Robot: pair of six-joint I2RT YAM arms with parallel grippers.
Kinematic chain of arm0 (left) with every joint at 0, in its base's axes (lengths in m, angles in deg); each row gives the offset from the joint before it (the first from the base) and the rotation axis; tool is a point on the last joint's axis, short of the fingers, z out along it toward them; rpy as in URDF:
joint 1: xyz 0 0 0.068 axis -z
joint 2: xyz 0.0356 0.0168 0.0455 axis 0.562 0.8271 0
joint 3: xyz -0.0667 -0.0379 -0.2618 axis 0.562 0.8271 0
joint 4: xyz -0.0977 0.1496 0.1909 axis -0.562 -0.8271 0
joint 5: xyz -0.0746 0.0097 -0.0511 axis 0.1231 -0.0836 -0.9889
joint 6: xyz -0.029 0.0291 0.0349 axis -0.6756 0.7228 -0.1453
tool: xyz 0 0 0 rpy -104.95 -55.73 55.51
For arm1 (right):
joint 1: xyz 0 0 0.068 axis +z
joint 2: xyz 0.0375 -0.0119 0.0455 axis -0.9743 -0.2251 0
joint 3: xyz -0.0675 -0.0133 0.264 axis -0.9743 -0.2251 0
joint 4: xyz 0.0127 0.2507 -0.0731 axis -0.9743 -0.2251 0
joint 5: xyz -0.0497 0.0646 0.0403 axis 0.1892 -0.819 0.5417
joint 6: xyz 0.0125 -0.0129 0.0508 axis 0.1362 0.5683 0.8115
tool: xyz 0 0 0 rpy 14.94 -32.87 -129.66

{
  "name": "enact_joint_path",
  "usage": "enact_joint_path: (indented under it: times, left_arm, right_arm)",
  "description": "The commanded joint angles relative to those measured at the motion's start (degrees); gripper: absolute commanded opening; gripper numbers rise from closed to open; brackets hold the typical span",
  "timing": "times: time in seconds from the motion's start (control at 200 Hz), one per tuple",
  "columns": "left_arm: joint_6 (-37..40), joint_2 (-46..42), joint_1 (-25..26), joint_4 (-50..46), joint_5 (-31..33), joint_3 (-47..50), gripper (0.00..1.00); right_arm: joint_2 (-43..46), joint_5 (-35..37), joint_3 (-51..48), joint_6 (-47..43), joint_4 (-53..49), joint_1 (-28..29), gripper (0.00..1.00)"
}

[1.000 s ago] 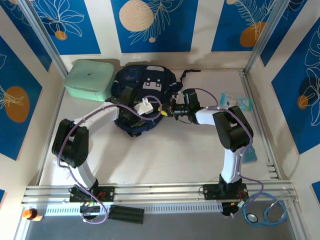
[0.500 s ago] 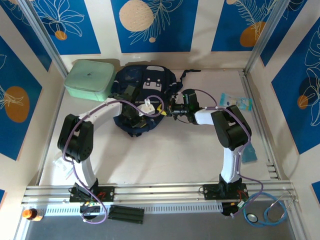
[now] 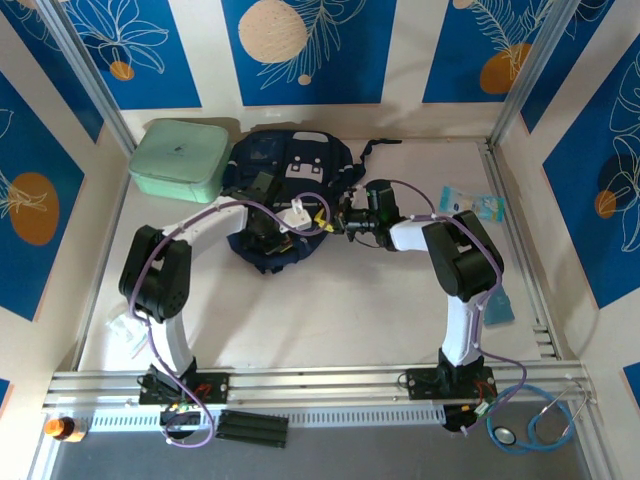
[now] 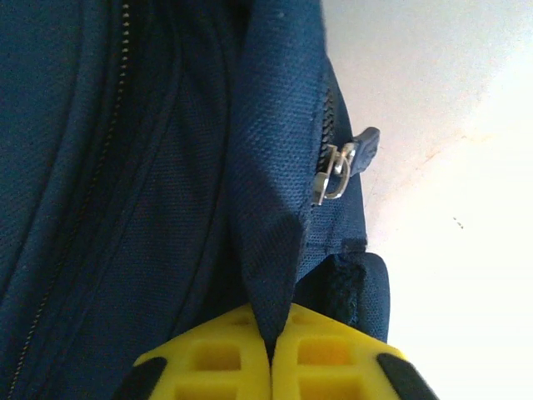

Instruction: Pack the student bag

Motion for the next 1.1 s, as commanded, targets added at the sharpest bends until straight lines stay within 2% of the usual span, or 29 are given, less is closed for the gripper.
enact_joint_path:
  times: [0.0,0.065,0.18,0.265,0.38,0.45,0.645,1.0,1.095]
  left_arm:
    - [0.80,-0.13,0.29,-0.19,0.81,-1.58,0.00]
    - [0.11,-1.66,0.36,-0.36,-0.47,-1.68,0.00]
    - [-1.78,-5.04,0.88,-0.89,-2.98,-0.89,0.00]
    - [-3.17,-7.45,1.91,-0.10,-3.17,1.08,0.00]
    - [-4.96,-9.29,3.04,1.33,-3.83,3.20,0.00]
    - [-5.72,-9.85,3.61,2.00,-3.93,3.83,0.00]
    - [-6.47,-9.86,4.33,2.80,-4.26,3.87,0.00]
    - [-6.48,-9.62,4.58,2.80,-4.85,3.69,0.00]
    - [-6.70,-9.62,4.60,2.98,-4.89,3.64,0.00]
  right_arm:
    - [4.26,-2.40,-0.58,0.14,0.95,-0.22,0.04]
    - [5.43,-1.46,-1.13,-0.80,-2.20,-0.78,0.09]
    - [9.97,4.21,-3.30,-5.07,-13.79,-2.57,0.38]
    - [13.52,10.26,-4.74,-7.45,-23.94,-4.16,0.48]
    - [15.72,14.99,-4.82,-9.72,-32.59,-4.61,0.48]
    - [15.03,15.07,-3.56,-9.97,-34.89,-4.22,0.46]
    - [9.78,11.08,0.94,-8.35,-32.73,-4.04,0.41]
    - [3.33,8.04,6.36,-6.98,-28.91,-3.54,0.46]
    - [1.46,7.58,8.01,-7.05,-30.37,-3.19,0.43]
